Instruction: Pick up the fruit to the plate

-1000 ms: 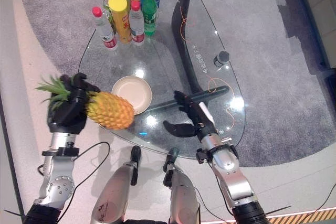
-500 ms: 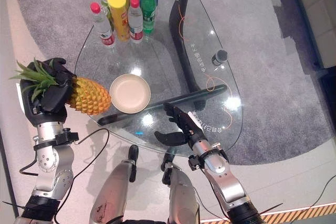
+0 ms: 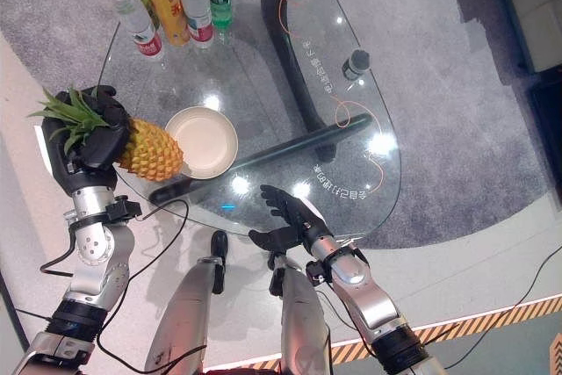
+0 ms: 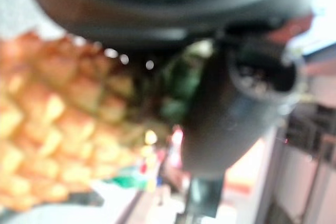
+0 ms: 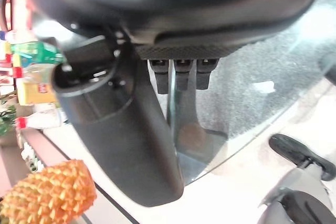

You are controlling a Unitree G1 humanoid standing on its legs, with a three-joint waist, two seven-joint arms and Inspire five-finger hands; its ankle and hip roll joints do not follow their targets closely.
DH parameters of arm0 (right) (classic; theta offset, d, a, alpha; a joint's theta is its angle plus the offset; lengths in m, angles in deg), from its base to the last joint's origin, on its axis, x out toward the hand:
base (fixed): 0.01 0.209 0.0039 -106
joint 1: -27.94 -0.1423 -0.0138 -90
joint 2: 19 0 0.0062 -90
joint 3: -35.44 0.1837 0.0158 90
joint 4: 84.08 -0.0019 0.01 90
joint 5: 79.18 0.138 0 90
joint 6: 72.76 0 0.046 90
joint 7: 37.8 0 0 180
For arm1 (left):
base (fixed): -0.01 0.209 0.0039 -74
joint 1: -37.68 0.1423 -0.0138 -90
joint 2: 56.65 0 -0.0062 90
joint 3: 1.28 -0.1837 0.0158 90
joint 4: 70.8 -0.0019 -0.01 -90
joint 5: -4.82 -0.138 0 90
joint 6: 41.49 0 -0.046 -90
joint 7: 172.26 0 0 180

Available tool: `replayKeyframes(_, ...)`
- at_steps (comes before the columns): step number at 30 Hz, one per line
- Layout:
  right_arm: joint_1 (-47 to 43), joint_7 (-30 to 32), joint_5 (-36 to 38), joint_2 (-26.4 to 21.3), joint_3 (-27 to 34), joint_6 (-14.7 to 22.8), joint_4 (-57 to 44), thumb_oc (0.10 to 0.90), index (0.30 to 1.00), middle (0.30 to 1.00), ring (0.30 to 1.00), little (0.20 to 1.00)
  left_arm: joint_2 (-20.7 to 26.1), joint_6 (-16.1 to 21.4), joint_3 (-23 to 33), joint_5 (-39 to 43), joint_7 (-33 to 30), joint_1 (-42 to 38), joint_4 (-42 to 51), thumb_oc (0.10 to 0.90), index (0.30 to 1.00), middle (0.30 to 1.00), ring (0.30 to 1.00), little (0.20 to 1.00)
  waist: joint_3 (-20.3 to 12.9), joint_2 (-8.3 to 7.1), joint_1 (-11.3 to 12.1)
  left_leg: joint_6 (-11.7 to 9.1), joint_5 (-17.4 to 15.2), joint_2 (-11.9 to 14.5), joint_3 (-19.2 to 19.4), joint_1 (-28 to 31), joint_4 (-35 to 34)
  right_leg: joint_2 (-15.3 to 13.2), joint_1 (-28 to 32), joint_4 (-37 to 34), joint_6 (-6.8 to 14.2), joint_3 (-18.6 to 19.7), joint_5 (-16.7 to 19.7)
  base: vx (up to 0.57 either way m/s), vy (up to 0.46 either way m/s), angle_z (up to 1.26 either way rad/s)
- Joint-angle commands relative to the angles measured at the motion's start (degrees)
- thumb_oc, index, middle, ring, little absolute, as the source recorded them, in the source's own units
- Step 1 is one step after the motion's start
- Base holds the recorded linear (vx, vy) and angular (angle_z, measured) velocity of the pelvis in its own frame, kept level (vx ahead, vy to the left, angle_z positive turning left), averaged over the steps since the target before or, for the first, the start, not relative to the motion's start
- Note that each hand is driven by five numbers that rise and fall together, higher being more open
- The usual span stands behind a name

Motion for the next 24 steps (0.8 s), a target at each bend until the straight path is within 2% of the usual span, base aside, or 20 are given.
replayKeyframes(1,-4.74,-0.99,3.45,-0.86,-1.27,1.64,-5.12,0.8,0.9,0.9,0.9,0.9,1.58,9.62,1.63,-5.75,-0.73,-7.2,6.41,0.1,0.3,0.3,0.3,0.2,-1.37,0.37,0.66,0.03,-0.29,-1.33,1.25,-0.85,-1.35,0.58,-1.26,5.79,3.51,-0.31,0.51,-0.05,0.036,-0.02)
replayKeyframes(7,-7.73,-1.99,4.94,-0.68,-2.41,-0.81,-3.58,0.8,0.9,0.9,0.9,0.9,1.66,10.37,0.78,-7.41,-2.93,-11.03,3.3,0.1,0.3,0.3,0.3,0.2,-1.37,0.34,-0.46,-0.21,-0.27,-0.89,2.01,-3.55,-1.2,0.74,-4.76,6.28,3.54,0.17,0.93,-0.04,0.055,-0.06)
replayKeyframes(11,-9.72,-4.08,7.06,-0.72,-3.83,-3.04,-1.78,0.8,0.9,0.9,0.9,0.9,1.23,12.22,0.65,-10.13,-5.83,-13.78,0.57,0.1,0.3,0.3,0.3,0.2,-1.37,0.64,-1.32,-0.4,-0.13,-0.79,2.63,-5.3,-1.64,0.92,-7.28,6.27,3.47,0.82,1.17,-0.05,0.091,-0.1)
replayKeyframes(15,-10.07,-7.27,12.79,0.17,-4.29,-2.69,0.65,0.8,0.9,0.9,0.9,0.9,1.59,13.27,0.49,-14.11,-9.88,-16.08,-2.35,0.1,0.3,0.3,0.3,0.2,-1.37,1.15,-1.92,-0.54,-0.13,-0.94,3.0,-6.59,-1.54,0.98,-9.18,6.65,3.36,1.34,1.25,-0.02,0.075,-0.04)
replayKeyframes(23,-13.09,-9.06,13.13,-0.07,-5.78,-3.7,4.79,0.8,0.9,0.9,0.9,0.9,2.72,15.95,-0.32,-16.76,-14.26,-21.58,-8.25,0.1,0.3,0.3,0.3,0.2,-1.37,1.67,-2.98,-1.27,0.29,-1.04,3.83,-9.94,-1.42,1.15,-12.87,6.49,2.72,1.86,1.69,-0.01,0.072,-0.08)
replayKeyframes(24,-12.65,-9.12,13.15,-0.09,-6.2,-3.81,5.05,0.8,0.9,0.9,0.9,0.9,2.58,16.46,-0.51,-16.69,-14.27,-21.21,-8.84,0.1,0.3,0.3,0.3,0.2,-1.37,1.89,-2.91,-1.61,-1.38,-1.08,3.36,-8.63,-1.14,1.35,-11.83,7.1,3.18,2.24,0.28,-0.02,0.057,0.01)
